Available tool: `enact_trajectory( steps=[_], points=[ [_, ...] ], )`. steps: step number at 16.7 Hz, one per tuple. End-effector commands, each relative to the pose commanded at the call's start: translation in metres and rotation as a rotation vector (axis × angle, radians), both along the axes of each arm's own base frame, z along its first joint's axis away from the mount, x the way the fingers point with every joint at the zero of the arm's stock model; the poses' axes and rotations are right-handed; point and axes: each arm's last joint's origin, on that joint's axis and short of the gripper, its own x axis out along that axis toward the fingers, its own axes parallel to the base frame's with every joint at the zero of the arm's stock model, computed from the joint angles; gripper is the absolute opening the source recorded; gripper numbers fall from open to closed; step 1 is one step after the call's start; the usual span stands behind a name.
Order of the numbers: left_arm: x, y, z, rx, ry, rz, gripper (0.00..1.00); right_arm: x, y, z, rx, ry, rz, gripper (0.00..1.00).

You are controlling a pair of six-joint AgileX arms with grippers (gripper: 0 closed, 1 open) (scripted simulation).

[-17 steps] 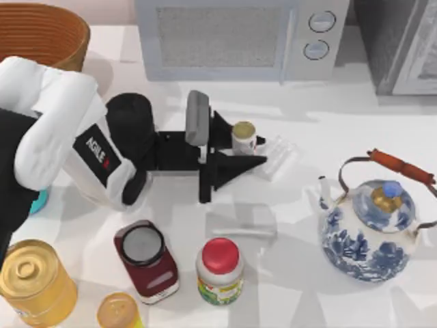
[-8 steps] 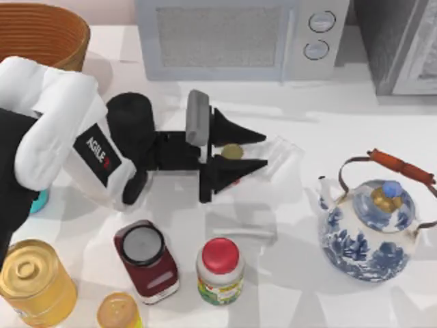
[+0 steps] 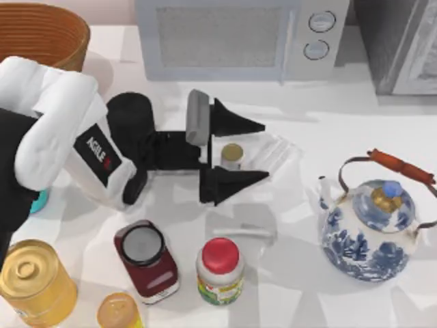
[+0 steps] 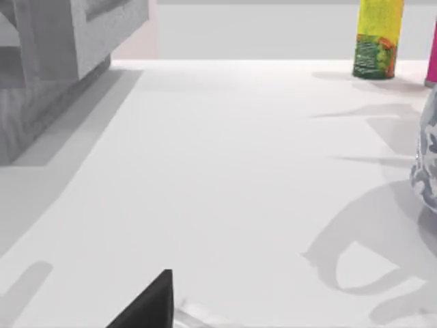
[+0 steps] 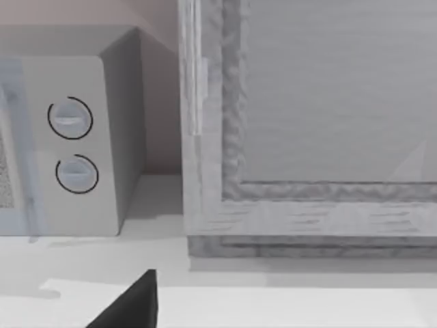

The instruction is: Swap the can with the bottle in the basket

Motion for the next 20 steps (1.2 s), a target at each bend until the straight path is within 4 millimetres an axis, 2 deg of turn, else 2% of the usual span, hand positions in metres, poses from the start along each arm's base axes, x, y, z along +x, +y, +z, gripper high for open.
enact_trajectory(
  steps=[5, 8, 11, 15, 17, 20],
  points=[
    [0.001, 0.001, 0.0, 0.0, 0.0, 0.004, 1.0, 0.0, 0.0, 0.0, 0.0, 0.0, 0.0, 1.0],
    [0.002, 0.005, 0.014, -0.002, -0.006, 0.037, 1.0, 0.0, 0.0, 0.0, 0.0, 0.0, 0.0, 1.0],
    [0.002, 0.015, 0.048, -0.005, -0.013, 0.114, 1.0, 0.0, 0.0, 0.0, 0.0, 0.0, 0.0, 1.0],
    [-0.012, 0.037, 0.108, -0.003, -0.005, 0.266, 1.0, 0.0, 0.0, 0.0, 0.0, 0.0, 0.0, 1.0],
    [-0.026, 0.052, 0.14, -0.002, 0.003, 0.357, 1.0, 0.0, 0.0, 0.0, 0.0, 0.0, 0.0, 1.0],
    [-0.06, 0.078, 0.185, -0.001, 0.008, 0.513, 1.0, 0.0, 0.0, 0.0, 0.0, 0.0, 0.0, 1.0]
  ],
)
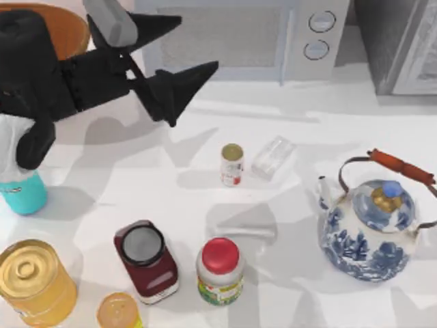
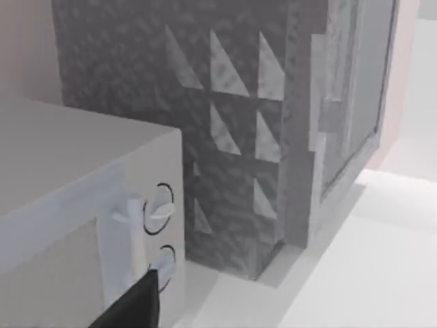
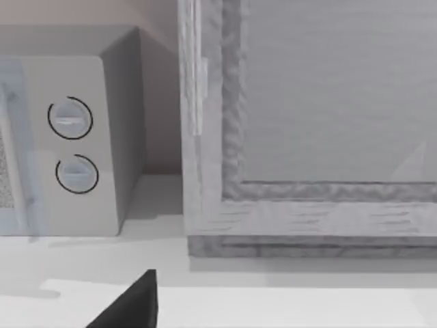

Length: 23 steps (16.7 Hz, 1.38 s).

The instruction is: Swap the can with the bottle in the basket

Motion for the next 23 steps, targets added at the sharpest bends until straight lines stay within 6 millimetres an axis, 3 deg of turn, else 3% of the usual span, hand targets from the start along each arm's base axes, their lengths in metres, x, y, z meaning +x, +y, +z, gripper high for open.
enact_trajectory(
  steps=[3, 6, 9, 13, 17, 20, 23],
  points=[
    [-0.047, 0.028, 0.034, 0.001, 0.002, 0.178, 1.0, 0.0, 0.0, 0.0, 0.0, 0.0, 0.0, 1.0],
    [-0.1, 0.054, 0.048, 0.002, 0.005, 0.366, 1.0, 0.0, 0.0, 0.0, 0.0, 0.0, 0.0, 1.0],
    [-0.151, 0.075, 0.043, 0.004, 0.004, 0.555, 1.0, 0.0, 0.0, 0.0, 0.0, 0.0, 0.0, 1.0],
    [-0.203, 0.094, 0.015, 0.003, -0.005, 0.787, 1.0, 0.0, 0.0, 0.0, 0.0, 0.0, 0.0, 1.0],
    [-0.229, 0.105, -0.018, -0.002, -0.018, 0.968, 1.0, 0.0, 0.0, 0.0, 0.0, 0.0, 0.0, 1.0],
    [-0.235, 0.109, -0.037, 0.004, -0.009, 1.053, 1.0, 0.0, 0.0, 0.0, 0.0, 0.0, 0.0, 1.0],
    [-0.236, 0.11, -0.043, 0.007, -0.005, 1.078, 1.0, 0.0, 0.0, 0.0, 0.0, 0.0, 0.0, 1.0]
  ],
)
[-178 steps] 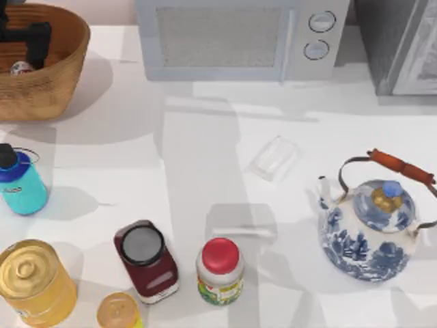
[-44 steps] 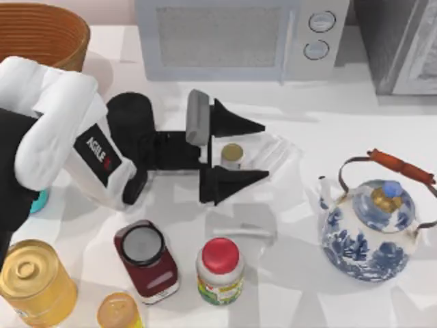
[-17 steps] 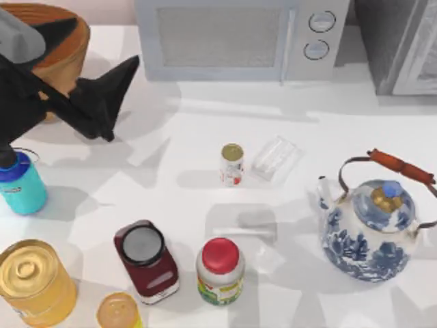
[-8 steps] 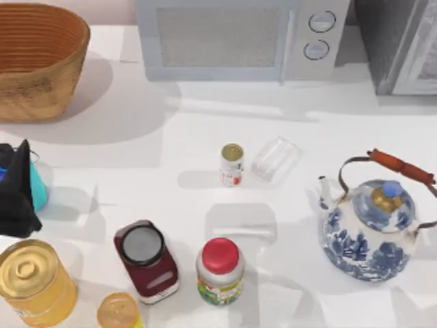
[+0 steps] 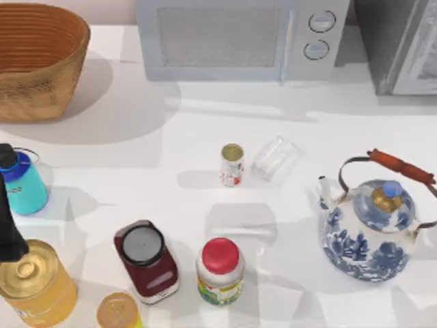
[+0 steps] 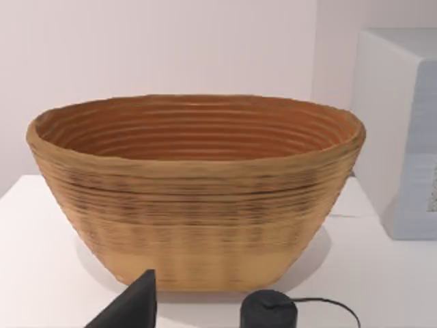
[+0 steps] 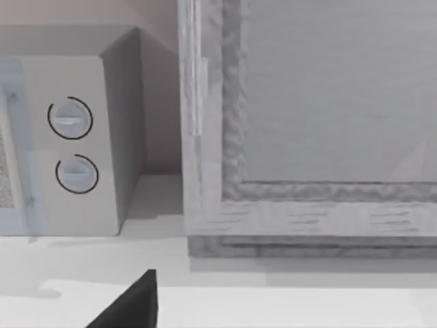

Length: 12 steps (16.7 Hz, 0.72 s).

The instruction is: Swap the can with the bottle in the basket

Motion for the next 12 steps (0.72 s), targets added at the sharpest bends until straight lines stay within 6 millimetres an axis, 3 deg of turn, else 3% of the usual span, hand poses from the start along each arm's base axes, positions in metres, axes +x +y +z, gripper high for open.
enact_trajectory(
  steps=[6, 12],
  points=[
    [0.0, 0.0, 0.003, -0.001, -0.008, 0.0, 1.0, 0.0, 0.0, 0.0, 0.0, 0.0, 0.0, 1.0],
    [0.014, 0.001, 0.04, -0.02, -0.128, 0.052, 1.0, 0.0, 0.0, 0.0, 0.0, 0.0, 0.0, 1.0]
  ],
)
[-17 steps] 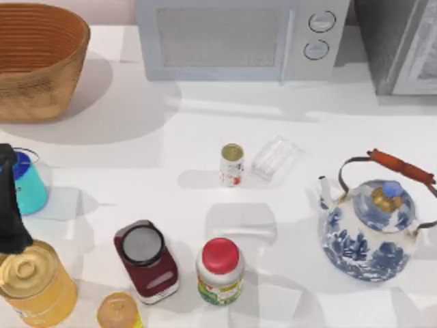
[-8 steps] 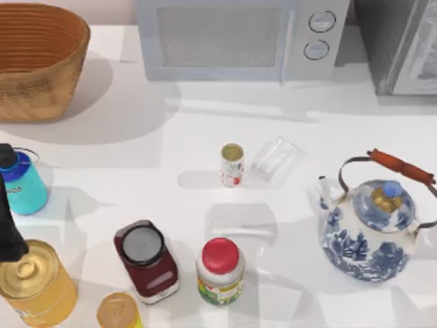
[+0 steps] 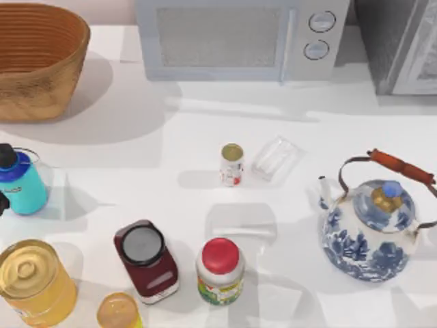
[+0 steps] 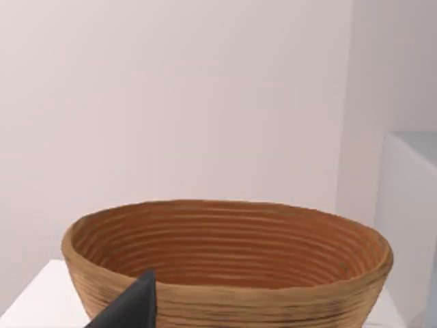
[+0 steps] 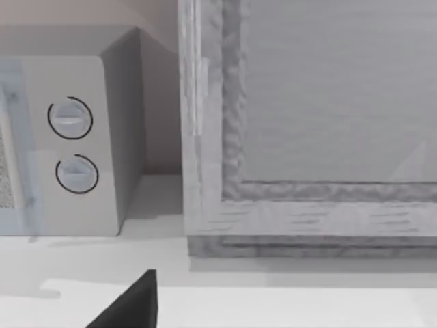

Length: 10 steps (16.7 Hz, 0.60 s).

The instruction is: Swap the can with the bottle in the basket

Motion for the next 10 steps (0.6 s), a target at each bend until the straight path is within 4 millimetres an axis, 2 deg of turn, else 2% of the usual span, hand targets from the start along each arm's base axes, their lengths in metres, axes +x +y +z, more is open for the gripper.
enact_trajectory(
  steps=[3, 5, 7, 10],
  points=[
    [0.021, 0.0, 0.011, -0.011, -0.014, 0.016, 1.0, 0.0, 0.0, 0.0, 0.0, 0.0, 0.0, 1.0],
    [0.038, 0.0, 0.012, -0.013, -0.004, 0.023, 1.0, 0.0, 0.0, 0.0, 0.0, 0.0, 0.0, 1.0],
    [0.055, 0.001, 0.003, -0.01, 0.036, 0.025, 1.0, 0.0, 0.0, 0.0, 0.0, 0.0, 0.0, 1.0],
    [0.075, 0.001, -0.024, 0.0, 0.147, 0.013, 1.0, 0.0, 0.0, 0.0, 0.0, 0.0, 0.0, 1.0]
  ],
)
